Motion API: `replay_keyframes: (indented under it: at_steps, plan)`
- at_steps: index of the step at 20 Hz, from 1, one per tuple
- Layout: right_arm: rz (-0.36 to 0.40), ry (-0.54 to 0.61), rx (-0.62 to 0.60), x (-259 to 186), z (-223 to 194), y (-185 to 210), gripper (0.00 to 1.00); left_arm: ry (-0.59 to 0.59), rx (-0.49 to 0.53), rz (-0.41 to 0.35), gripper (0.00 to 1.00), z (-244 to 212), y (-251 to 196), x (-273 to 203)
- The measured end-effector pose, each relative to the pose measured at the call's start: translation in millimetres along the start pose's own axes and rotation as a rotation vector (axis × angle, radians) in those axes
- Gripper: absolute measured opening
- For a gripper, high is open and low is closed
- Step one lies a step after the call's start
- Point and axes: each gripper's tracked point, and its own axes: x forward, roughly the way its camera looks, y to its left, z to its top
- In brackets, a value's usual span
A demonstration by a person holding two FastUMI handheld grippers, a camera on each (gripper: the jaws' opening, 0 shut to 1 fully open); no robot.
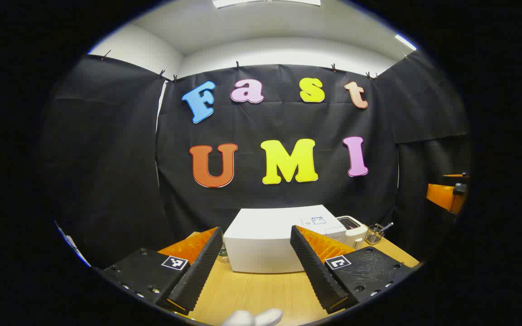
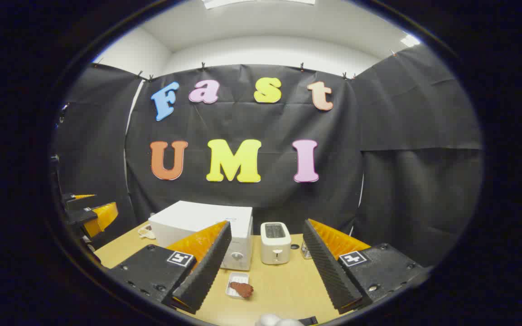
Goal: Open the microwave oven with the left hand, put the food in, and close the microwave oven.
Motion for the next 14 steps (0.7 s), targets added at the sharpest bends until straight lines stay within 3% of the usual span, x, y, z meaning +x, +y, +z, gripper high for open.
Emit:
replay_keyframes:
  at_steps: [3,4,5,6,7,9,10,14]
  plan:
    - [-0.004,0.005,-0.003,3.8,-0.8,-5.5,0.94,-0.002,0.002,-0.002,0.95,-3.1,-5.7,6.3]
    - [-0.004,0.005,0.001,5.2,-1.2,-7.0,1.0,-0.001,0.003,-0.003,0.95,-4.8,-7.4,7.3]
    - [-0.003,0.001,0.005,5.3,1.1,-8.1,1.0,0.0,0.007,-0.005,0.95,-6.2,-10.0,9.0]
    - [0.0,-0.007,0.005,6.5,3.8,-8.3,0.94,-0.002,0.011,-0.006,0.95,-6.5,-11.3,11.2]
    - [0.002,-0.01,-0.001,7.2,3.7,-9.7,1.0,-0.005,0.016,-0.006,0.95,-7.7,-13.1,13.4]
    - [0.002,-0.012,-0.01,9.5,5.0,-13.8,1.0,-0.006,0.024,-0.007,0.95,-11.5,-18.9,17.0]
    - [0.003,-0.014,-0.006,11.2,5.1,-15.5,0.94,-0.008,0.026,-0.011,0.95,-13.3,-22.9,20.2]
    - [0.002,-0.012,0.01,16.0,6.8,-25.5,0.94,-0.019,0.02,-0.038,0.95,-32.0,-42.1,35.2]
